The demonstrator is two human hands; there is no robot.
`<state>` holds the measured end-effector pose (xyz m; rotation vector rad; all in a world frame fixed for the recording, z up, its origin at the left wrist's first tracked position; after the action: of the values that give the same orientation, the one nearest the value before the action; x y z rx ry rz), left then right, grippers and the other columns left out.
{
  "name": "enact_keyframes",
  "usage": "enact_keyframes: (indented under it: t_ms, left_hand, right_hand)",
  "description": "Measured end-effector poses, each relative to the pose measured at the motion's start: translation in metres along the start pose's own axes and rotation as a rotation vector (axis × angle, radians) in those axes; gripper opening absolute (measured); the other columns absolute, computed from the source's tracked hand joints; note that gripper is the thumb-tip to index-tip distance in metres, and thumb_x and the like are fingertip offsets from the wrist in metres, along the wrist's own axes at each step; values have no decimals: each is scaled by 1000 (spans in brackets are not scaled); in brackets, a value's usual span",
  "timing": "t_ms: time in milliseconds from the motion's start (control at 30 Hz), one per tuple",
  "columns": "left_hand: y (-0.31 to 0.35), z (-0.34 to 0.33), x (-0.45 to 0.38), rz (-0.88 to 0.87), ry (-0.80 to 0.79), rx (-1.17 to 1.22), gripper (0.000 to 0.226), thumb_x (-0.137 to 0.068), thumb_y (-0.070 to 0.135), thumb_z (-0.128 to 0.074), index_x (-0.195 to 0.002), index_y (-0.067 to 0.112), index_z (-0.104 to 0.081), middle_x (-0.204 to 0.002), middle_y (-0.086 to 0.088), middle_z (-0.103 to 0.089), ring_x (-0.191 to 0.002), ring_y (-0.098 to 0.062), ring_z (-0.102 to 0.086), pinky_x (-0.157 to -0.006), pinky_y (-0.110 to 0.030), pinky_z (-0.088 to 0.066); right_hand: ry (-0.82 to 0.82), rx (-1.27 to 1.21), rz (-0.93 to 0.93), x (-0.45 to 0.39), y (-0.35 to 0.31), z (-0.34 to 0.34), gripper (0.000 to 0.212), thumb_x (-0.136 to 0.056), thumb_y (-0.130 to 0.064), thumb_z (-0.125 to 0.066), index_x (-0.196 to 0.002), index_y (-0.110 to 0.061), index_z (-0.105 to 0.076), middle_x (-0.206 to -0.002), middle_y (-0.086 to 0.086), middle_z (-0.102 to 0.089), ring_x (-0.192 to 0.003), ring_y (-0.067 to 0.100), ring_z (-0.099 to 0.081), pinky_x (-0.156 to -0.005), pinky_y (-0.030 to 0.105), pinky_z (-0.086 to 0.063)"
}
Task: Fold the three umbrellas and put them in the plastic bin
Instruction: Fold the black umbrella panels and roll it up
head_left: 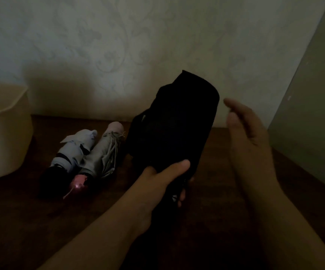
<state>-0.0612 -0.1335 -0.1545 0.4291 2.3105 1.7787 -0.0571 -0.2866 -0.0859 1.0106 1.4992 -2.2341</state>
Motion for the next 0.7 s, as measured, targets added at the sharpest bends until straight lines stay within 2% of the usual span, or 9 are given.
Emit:
enact_keyframes:
  t_ms: [67,133,233,300,400,467,500,600,700]
  left_hand:
    - [3,-4,3,-14,-31,-31,53,-61,52,-64,-98,14,-64,-80,-8,-68,-51,-14,-54,-48,-25,-46]
    - [1,-9,3,-20,-55,-63,58,-58,57,-62,-97,15,-64,-75,-9,-68,-49,-14,-53,-46,-25,-45]
    - [-1,-11,5,21,-65,-136,58,-61,60,-60,-97,14,-62,-70,-9,-65,-48,-16,-53,-46,-25,-45]
    - [-2,-10,5,41,-47,-167,49,-71,55,-57,-97,14,-61,-67,-9,-64,-47,-16,-53,-45,-25,-44]
    - [-1,-7,3,81,-21,-156,43,-85,49,-50,-92,8,-60,-57,-5,-62,-43,-15,-52,-43,-23,-43]
    - [0,-6,3,88,-32,-186,47,-88,49,-46,-87,5,-60,-54,-4,-60,-43,-14,-52,-44,-23,-44]
    - [0,-4,2,93,-37,-203,48,-88,50,-45,-88,5,-60,-55,-5,-61,-43,-14,-53,-44,-24,-44]
    - [-2,-1,0,125,-76,-258,48,-85,49,-47,-102,6,-57,-67,-10,-65,-47,-17,-54,-48,-28,-45]
    - [-3,-1,0,115,-110,-348,48,-82,47,-46,-93,1,-58,-58,-7,-63,-44,-16,-53,-46,-26,-45]
  right_hand:
    - [-118,150,-22,-2,10,-3,41,-91,-51,-38,-132,-51,-36,-153,-14,-22,-135,-4,-21,-107,21,-27]
    - [-254,248,25,-1,20,-12,39,-86,-57,-39,-125,-59,-35,-157,-13,1,-140,1,0,-112,27,-13]
    - [-333,439,172,0,23,-17,22,-88,-61,-43,-110,-61,-46,-156,-18,-1,-144,18,19,-112,32,15]
    - [-363,432,137,-1,23,-14,22,-85,-60,-49,-106,-63,-48,-155,-24,-5,-143,20,23,-110,35,21]
    - [-140,134,31,-8,20,5,39,-84,-59,-53,-122,-56,-43,-155,-21,-6,-143,3,-2,-115,31,-16]
    - [116,-28,-184,-15,29,25,56,-84,-52,-55,-136,-50,-33,-155,-15,-11,-138,7,-21,-109,34,-32]
    - [161,-114,-311,-17,35,32,59,-86,-48,-57,-139,-47,-30,-154,-10,-17,-136,13,-30,-106,39,-38]
    - [64,-432,-586,-17,52,36,51,-90,-43,-55,-138,-32,-42,-134,-1,-53,-113,18,-58,-82,33,-54]
    - [64,-565,-689,-17,55,33,46,-88,-40,-60,-129,-20,-54,-117,2,-66,-100,20,-66,-71,30,-58]
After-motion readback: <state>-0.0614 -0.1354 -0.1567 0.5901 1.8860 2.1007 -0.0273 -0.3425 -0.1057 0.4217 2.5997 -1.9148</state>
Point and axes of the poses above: each hand's wrist, its own x-axis away from the middle knuckle, its own z-axis out of the back of the hand, y = z × x, the point moved 3 cm from there along -x, towards the middle knuckle
